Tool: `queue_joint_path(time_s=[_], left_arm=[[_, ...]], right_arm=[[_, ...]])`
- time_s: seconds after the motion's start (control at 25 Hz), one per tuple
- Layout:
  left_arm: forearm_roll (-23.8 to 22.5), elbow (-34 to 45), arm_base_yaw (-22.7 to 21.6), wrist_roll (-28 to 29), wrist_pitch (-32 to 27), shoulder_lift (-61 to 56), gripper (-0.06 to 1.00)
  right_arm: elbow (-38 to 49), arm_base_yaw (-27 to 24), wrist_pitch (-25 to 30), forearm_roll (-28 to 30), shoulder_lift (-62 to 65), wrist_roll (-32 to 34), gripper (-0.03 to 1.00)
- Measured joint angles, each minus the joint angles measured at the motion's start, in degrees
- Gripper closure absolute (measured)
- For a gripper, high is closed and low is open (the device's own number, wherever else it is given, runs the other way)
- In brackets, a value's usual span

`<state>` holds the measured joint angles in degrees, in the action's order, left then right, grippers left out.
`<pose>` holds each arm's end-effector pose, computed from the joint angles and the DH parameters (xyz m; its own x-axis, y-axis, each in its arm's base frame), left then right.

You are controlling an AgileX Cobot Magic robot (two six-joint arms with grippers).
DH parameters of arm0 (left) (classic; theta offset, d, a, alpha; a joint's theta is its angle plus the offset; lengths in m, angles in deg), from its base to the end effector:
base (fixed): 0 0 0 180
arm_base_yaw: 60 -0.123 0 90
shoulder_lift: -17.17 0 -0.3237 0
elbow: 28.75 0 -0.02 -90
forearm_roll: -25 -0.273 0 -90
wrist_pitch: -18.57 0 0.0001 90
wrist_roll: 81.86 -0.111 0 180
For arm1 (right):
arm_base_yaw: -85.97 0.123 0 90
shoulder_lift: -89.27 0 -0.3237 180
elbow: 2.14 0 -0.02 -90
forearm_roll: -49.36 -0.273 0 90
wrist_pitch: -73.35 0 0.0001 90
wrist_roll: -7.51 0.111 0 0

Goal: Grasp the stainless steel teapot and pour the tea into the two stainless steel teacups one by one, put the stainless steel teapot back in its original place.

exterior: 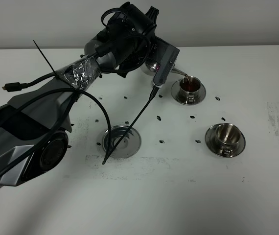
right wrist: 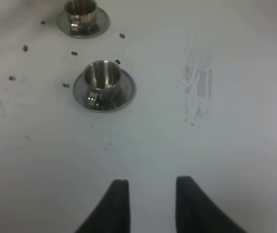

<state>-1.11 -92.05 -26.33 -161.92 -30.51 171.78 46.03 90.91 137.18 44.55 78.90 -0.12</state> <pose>0.5504 -0.3223 0.1985 0.4157 0.8456 0.3349 0.5602 -0.5281 0.6381 -0.0032 0.0081 0.2816 -0.5154 -0.1406 -0.8453 -0.1996 0.9790 -0.0411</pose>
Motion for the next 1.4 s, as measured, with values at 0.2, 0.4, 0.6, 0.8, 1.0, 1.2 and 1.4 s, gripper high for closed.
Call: queue_joint_path(time_s=[0.2,0.4,0.6,0.8,1.0,1.2,1.4], left_arm=[[0.0,0.0,0.0,0.0,0.1,0.0,0.77],[0.0,0.0,0.0,0.0,0.2,0.0,0.77],[-0.3,0.0,0.0,0.0,0.2,0.0,0.77],[-0.5,0.0,0.0,0.0,0.2,0.0,0.77],[-0.5,0.0,0.0,0.0,0.3,0.0,0.77],[-0.5,0.0,0.0,0.0,0.3,0.0,0.77],[-0.5,0.0,0.0,1.8,0.2,0.0,0.77]], right_arm=[[0.0,0.0,0.0,0.0,0.0,0.0,0.74],[0.0,0.0,0.0,0.0,0.0,0.0,0.74],[0.0,0.0,0.0,0.1,0.0,0.0,0.74],[0.0,0.0,0.0,0.1,0.0,0.0,0.74],[0.0,0.0,0.0,0.1,0.0,0.0,0.74],[0.0,0.0,0.0,0.1,0.0,0.0,0.74],[0.0,0.0,0.0,0.1,0.0,0.0,0.74]])
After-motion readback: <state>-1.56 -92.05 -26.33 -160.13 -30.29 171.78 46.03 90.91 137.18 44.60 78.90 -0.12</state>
